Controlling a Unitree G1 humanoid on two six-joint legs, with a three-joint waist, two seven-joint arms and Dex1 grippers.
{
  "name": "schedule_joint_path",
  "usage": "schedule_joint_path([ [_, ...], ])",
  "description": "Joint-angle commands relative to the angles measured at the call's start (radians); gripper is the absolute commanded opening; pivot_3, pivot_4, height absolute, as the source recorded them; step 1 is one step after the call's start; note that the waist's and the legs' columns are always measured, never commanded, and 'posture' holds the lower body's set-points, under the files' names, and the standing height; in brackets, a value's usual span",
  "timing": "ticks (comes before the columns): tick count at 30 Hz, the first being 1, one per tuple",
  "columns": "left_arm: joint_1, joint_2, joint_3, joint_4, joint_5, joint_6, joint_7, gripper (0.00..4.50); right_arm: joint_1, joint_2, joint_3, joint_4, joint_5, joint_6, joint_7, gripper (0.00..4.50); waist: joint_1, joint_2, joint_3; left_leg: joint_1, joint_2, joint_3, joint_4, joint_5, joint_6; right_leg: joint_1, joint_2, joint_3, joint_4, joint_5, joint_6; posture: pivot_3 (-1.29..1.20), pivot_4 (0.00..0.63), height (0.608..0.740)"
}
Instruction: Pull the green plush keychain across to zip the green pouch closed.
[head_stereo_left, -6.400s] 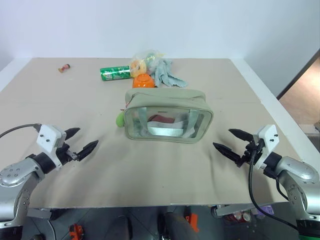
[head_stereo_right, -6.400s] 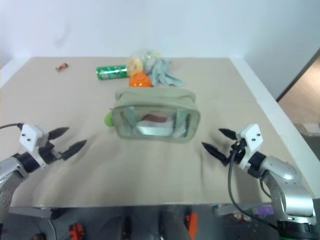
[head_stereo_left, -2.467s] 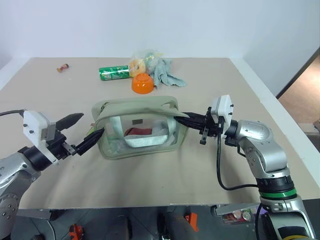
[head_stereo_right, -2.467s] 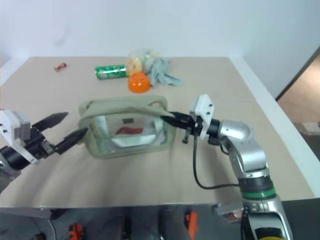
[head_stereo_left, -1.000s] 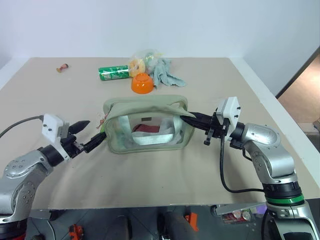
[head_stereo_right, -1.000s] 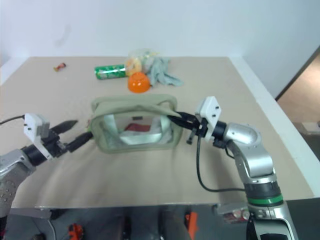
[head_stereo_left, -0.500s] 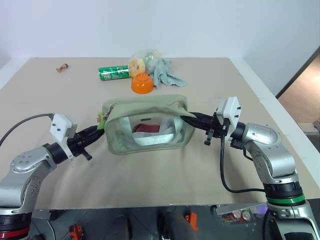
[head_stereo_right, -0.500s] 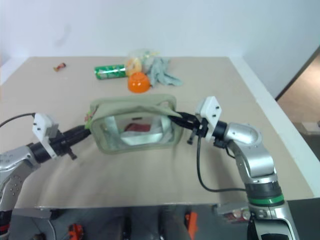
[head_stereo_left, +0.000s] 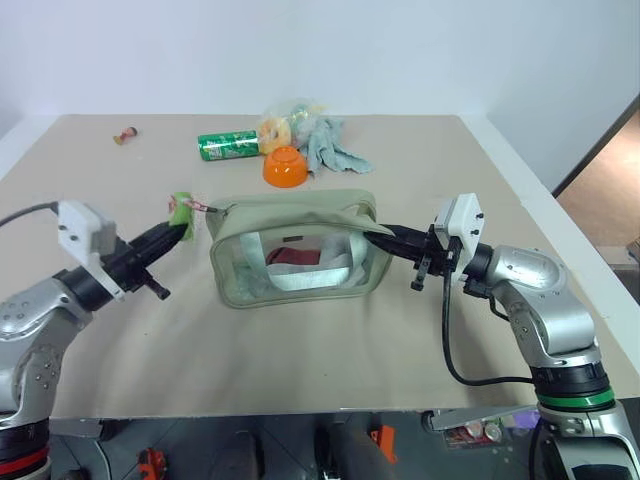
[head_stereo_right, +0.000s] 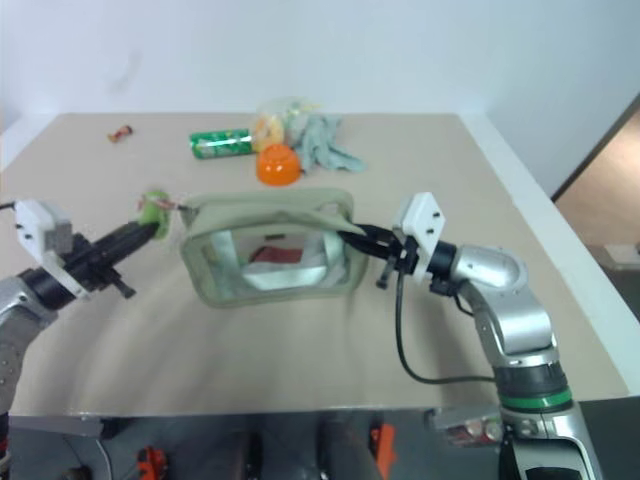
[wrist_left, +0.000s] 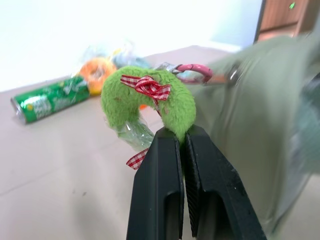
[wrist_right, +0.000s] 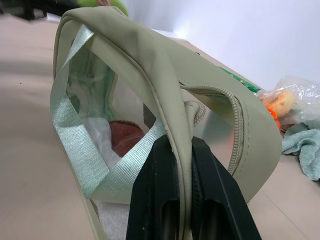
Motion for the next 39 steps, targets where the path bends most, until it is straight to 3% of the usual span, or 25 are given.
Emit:
schedule_joint_path([
  [1,-0.025,0.039,0.043,-0.081,-0.057,0.042,0.027,0.02,-0.014,-0.017,-0.033,-0.043,0.013,-0.010,0.003,0.00,0.000,0.000,0.000,0.000,0.000,0.000,0.000,0.000,0.000,0.000,0.000,0.000,0.000,0.000,0.000,0.00,0.150,0.740],
  [12,-0.204,0.065,-0.034,-0.086,-0.037,0.055,0.085,0.02,-0.033,-0.015,-0.025,-0.026,0.010,-0.019,0.018,0.00,0.001,0.000,0.000,0.000,-0.002,0.000,0.000,0.000,0.000,0.000,0.001,0.000,0.000,0.000,0.000,0.00,0.150,0.740],
  [27,-0.326,0.057,-0.213,-0.075,0.005,0.041,-0.012,0.02,-0.024,-0.023,-0.036,-0.034,0.010,-0.024,0.019,0.00,0.001,0.000,0.000,0.000,-0.002,0.000,0.001,0.000,0.000,0.000,0.001,0.000,0.000,0.000,0.000,0.00,0.150,0.740],
  [39,-0.408,0.092,-0.352,-0.047,0.214,-0.060,-0.107,0.02,-0.016,-0.025,-0.036,-0.031,0.011,-0.034,0.018,0.00,0.001,0.000,0.000,0.000,-0.003,0.000,0.001,0.000,0.000,0.000,0.002,0.000,0.000,0.000,0.000,0.00,0.150,0.740],
])
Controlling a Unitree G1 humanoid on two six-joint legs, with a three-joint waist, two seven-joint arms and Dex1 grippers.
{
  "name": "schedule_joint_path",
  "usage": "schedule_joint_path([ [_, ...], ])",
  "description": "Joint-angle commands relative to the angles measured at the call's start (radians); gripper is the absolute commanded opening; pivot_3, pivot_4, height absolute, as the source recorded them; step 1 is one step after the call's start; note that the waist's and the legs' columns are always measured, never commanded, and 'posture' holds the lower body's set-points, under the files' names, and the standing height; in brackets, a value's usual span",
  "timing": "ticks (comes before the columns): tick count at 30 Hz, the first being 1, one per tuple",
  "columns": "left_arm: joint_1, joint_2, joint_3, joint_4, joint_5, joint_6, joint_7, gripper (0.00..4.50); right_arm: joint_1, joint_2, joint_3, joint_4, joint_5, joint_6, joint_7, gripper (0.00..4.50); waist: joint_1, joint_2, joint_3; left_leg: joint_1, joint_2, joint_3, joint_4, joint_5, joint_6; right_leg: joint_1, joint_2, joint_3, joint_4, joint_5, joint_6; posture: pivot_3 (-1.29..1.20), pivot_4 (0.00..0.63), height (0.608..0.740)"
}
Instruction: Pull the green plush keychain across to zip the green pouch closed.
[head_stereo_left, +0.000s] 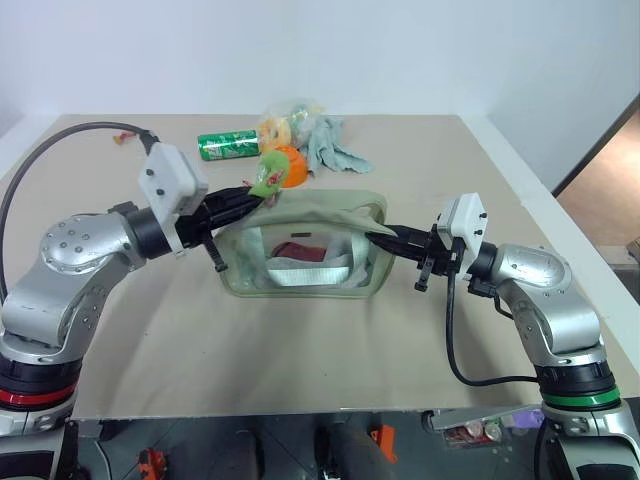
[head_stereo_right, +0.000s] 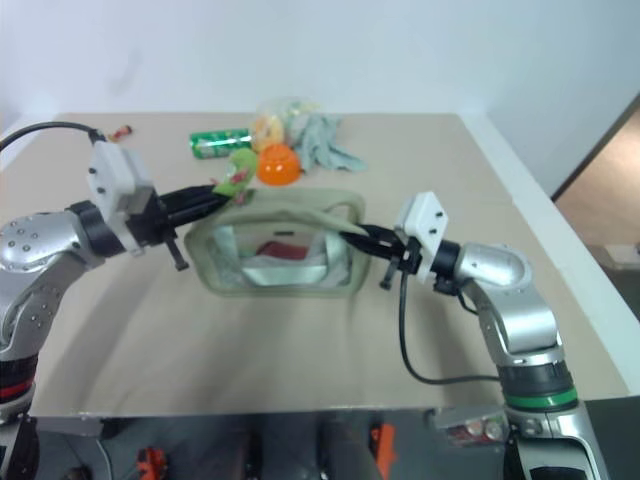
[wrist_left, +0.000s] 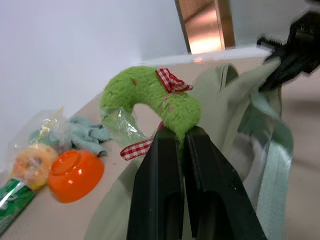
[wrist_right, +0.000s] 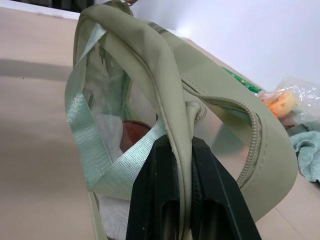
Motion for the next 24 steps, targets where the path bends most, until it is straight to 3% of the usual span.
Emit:
schedule_joint_path([
  [1,-0.045,0.001,-0.011,-0.019,0.023,-0.031,-0.021,0.02,-0.014,-0.007,-0.033,-0.031,0.010,-0.023,-0.001,0.00,0.000,0.000,0.000,0.000,0.000,0.000,0.000,0.000,0.000,0.000,0.000,0.000,0.000,0.000,0.000,0.00,0.150,0.740],
  [4,-0.087,-0.046,0.017,-0.016,-0.039,0.002,0.000,0.02,-0.015,-0.004,-0.032,-0.028,0.009,-0.025,-0.004,0.00,0.000,0.000,0.000,0.000,0.000,0.000,0.000,0.000,0.000,0.000,0.000,0.000,0.000,0.000,0.000,0.00,0.150,0.740],
  [19,-0.127,-0.098,-0.049,-0.006,0.000,0.004,-0.025,0.02,-0.020,0.001,-0.022,-0.025,0.008,-0.025,-0.011,0.00,-0.001,0.000,0.000,0.000,0.000,0.000,0.001,0.000,0.000,0.000,0.000,0.000,0.000,0.000,0.001,0.00,0.150,0.740],
  [24,-0.105,-0.070,-0.019,0.010,0.024,-0.001,-0.028,0.02,-0.013,-0.003,-0.024,-0.028,0.007,-0.025,-0.013,0.00,-0.002,0.000,0.000,0.000,0.000,0.000,0.001,0.000,0.000,0.000,0.000,0.001,0.000,0.000,0.001,0.00,0.150,0.740],
])
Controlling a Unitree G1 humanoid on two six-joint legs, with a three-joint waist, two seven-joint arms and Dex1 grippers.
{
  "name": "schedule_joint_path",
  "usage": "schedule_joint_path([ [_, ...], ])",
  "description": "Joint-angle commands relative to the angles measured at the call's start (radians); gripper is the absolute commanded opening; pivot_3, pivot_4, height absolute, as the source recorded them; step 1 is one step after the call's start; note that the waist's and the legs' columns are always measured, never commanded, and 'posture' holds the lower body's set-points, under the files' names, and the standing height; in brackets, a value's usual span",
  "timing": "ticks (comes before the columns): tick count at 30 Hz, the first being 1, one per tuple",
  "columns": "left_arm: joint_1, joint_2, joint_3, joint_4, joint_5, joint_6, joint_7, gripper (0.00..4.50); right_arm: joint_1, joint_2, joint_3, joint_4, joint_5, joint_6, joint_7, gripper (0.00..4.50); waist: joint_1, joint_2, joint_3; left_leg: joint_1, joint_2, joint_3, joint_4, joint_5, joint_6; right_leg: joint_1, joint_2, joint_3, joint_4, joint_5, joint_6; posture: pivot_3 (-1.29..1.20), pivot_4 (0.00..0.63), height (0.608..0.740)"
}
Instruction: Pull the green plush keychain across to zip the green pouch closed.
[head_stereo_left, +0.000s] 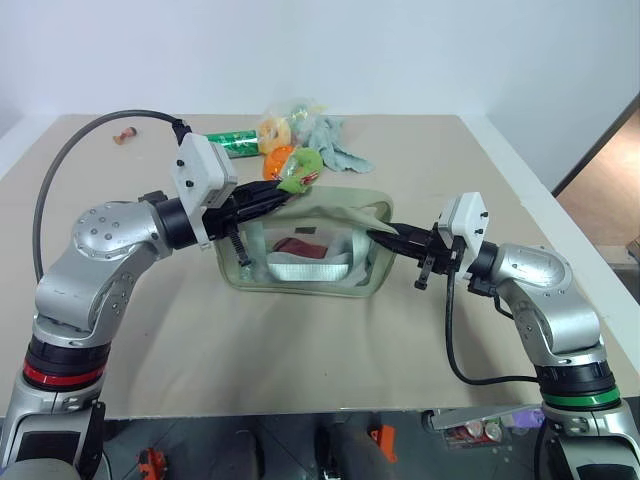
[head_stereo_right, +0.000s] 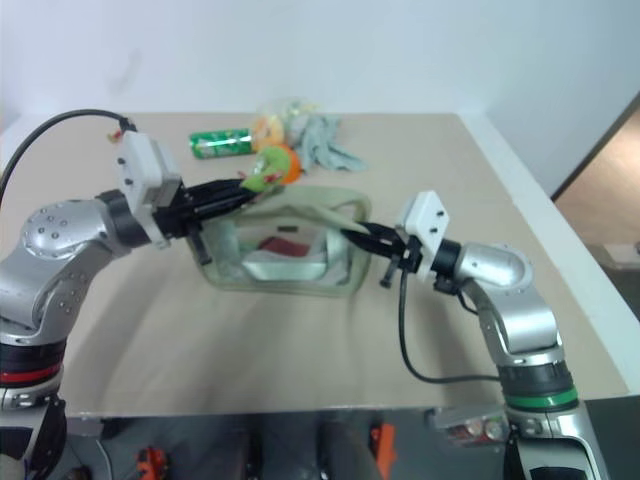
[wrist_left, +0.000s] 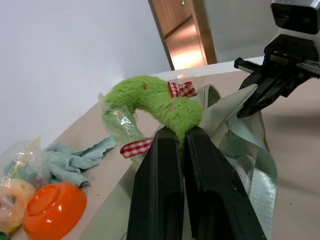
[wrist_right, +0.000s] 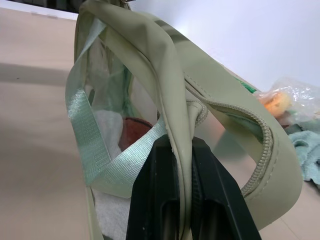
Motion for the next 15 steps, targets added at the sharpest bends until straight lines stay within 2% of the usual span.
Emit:
schedule_joint_path([
  [1,-0.003,0.025,0.040,-0.017,0.009,-0.023,-0.007,0.02,-0.012,-0.003,-0.025,-0.032,0.008,-0.017,-0.001,0.00,0.000,0.000,0.000,0.000,0.000,0.000,0.000,0.000,0.000,0.000,0.000,0.000,0.000,0.000,0.000,0.00,0.150,0.740],
  [10,-0.001,0.051,0.063,-0.014,-0.016,0.039,0.002,0.02,-0.005,0.000,-0.024,-0.031,0.008,-0.025,0.001,0.00,0.001,0.000,0.000,0.000,0.000,0.000,0.000,0.000,0.000,0.000,0.000,0.000,0.000,0.000,0.000,0.00,0.150,0.740],
  [12,-0.001,0.059,0.078,-0.015,-0.035,0.056,-0.004,0.68,-0.008,0.003,-0.021,-0.028,0.007,-0.027,0.001,0.00,0.001,0.000,0.000,0.000,0.000,0.000,0.000,0.000,0.000,0.000,0.000,0.000,0.000,0.000,0.000,0.00,0.150,0.740],
  [13,-0.002,0.066,0.081,-0.014,-0.035,0.056,-0.010,0.84,-0.009,0.004,-0.020,-0.026,0.006,-0.029,0.002,0.00,0.001,0.000,0.000,0.000,0.000,0.000,0.000,0.000,0.000,0.000,0.000,0.000,0.000,0.000,0.000,0.00,0.150,0.740],
  [15,-0.001,0.076,0.085,-0.010,-0.034,0.052,-0.018,1.56,-0.011,0.005,-0.019,-0.024,0.004,-0.030,0.002,0.00,0.001,0.000,0.000,0.000,0.000,0.000,0.000,0.000,0.000,0.000,0.000,0.000,0.000,0.000,0.000,0.00,0.150,0.740],
])
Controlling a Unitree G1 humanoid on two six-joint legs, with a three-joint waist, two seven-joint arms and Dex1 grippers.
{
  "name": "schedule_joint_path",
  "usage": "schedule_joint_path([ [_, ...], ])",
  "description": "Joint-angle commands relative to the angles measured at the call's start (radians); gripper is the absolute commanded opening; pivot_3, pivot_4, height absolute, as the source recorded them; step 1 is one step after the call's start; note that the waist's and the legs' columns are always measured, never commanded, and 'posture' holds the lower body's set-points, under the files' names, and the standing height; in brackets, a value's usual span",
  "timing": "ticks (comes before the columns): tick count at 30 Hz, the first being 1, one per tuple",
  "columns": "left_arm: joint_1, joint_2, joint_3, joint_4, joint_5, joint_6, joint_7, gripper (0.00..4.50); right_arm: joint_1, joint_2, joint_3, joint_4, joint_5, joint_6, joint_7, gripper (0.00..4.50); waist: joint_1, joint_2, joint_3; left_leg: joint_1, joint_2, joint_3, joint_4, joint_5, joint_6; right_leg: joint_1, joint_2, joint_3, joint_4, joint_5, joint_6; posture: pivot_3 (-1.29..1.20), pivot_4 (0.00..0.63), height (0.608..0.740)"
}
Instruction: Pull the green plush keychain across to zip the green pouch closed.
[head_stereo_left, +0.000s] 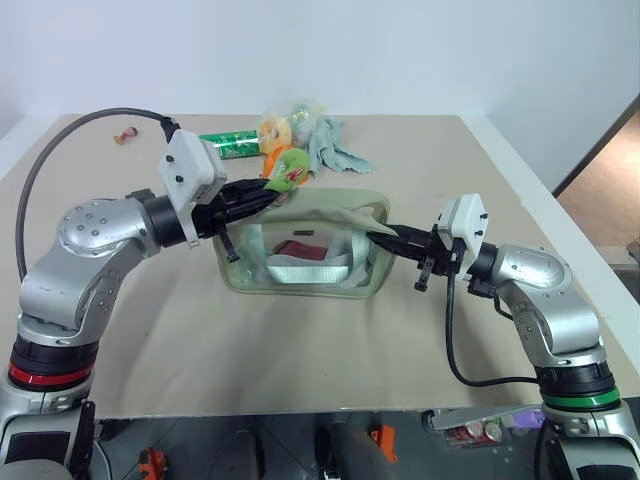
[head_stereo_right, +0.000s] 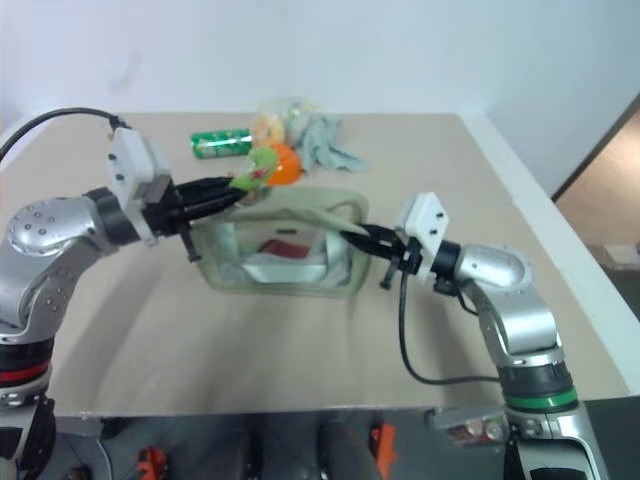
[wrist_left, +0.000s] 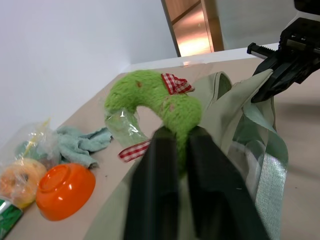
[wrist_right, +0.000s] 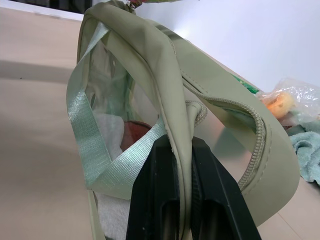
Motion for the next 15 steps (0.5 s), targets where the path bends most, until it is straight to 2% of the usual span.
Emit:
schedule_joint_path([
  [1,-0.006,0.026,0.048,-0.010,-0.012,-0.005,-0.016,1.99,-0.016,0.003,-0.019,-0.023,0.004,-0.021,-0.003,0.00,0.000,0.000,0.000,0.000,0.000,0.000,0.000,0.000,0.000,0.000,0.000,0.000,0.000,0.000,0.000,0.00,0.150,0.740],
  [8,-0.006,0.096,0.060,0.004,-0.020,-0.027,-0.114,4.31,-0.030,0.007,-0.014,-0.014,-0.003,-0.019,-0.003,0.00,0.000,0.000,0.000,0.000,0.000,0.000,0.000,0.000,0.000,0.000,0.001,0.000,0.000,0.000,0.000,0.00,0.150,0.740],
  [15,0.021,0.143,0.162,-0.003,-0.088,0.029,-0.117,4.41,-0.030,0.006,-0.016,-0.013,-0.005,-0.017,0.002,0.00,-0.001,0.000,0.000,0.000,0.001,0.000,0.000,0.000,0.000,0.000,0.001,0.000,0.000,0.000,0.000,0.00,0.150,0.740],
])
